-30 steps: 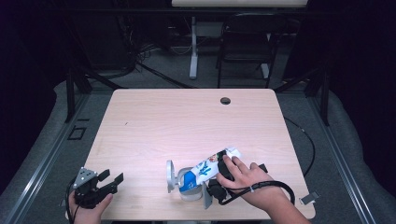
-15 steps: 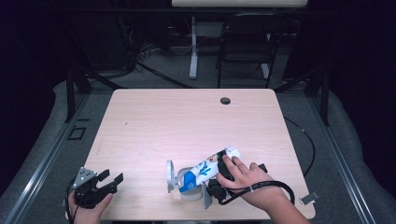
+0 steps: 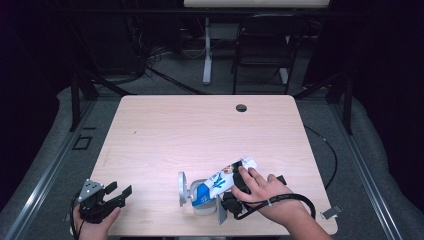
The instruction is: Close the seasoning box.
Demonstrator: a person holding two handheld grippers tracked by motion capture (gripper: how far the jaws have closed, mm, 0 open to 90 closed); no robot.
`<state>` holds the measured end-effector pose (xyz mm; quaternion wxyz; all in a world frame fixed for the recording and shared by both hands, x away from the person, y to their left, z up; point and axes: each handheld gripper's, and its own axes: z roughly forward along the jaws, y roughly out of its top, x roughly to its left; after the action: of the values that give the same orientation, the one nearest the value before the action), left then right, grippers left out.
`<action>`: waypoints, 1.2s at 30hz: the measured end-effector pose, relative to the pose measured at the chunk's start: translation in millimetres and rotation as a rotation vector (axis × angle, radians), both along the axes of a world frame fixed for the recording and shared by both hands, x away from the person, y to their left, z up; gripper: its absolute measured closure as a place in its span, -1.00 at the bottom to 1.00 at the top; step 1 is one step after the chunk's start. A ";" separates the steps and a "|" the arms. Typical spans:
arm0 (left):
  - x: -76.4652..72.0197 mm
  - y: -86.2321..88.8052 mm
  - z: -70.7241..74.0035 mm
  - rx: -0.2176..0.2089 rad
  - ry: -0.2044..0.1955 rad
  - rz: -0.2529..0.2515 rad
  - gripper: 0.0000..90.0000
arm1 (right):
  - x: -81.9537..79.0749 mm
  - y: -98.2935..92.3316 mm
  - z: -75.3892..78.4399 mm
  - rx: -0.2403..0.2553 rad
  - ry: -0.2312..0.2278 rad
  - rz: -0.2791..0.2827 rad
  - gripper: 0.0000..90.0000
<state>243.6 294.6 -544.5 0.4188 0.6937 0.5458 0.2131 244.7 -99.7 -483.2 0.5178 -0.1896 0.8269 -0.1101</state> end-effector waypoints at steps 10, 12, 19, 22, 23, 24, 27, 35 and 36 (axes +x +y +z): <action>0.0 0.1 0.0 0.000 0.000 -0.001 -0.11 | 0.0 0.5 0.3 -0.001 -0.002 0.000 0.10; 0.0 0.2 0.0 0.000 0.000 0.000 -0.11 | 0.0 0.3 0.3 0.000 -0.003 0.004 0.11; 0.3 0.9 -0.5 0.000 0.001 0.001 -0.11 | 0.1 0.4 0.7 0.000 0.000 0.003 0.11; 0.3 1.0 -0.5 0.000 0.001 0.001 -0.11 | 0.1 0.4 0.7 -0.001 0.000 0.004 0.12; 0.3 1.0 -0.6 0.000 0.001 0.001 -0.11 | 0.2 0.4 0.7 -0.001 0.000 0.005 0.12; 0.3 1.0 -0.6 0.000 0.001 0.001 -0.11 | 0.1 0.5 0.8 -0.002 0.000 0.004 0.12; 0.3 1.1 -0.6 0.000 0.002 0.001 -0.11 | 0.2 0.5 1.3 -0.002 0.002 0.006 0.13; 0.4 1.2 -0.9 0.000 0.002 0.002 -0.11 | 0.0 0.5 1.4 -0.002 0.001 0.005 0.14; 0.4 1.2 -0.9 0.000 0.003 0.002 -0.11 | 0.0 0.5 1.3 -0.003 0.001 0.006 0.14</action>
<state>244.0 295.8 -545.4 0.4179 0.6935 0.5470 0.2125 244.7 -99.2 -481.9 0.5175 -0.1929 0.8264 -0.1095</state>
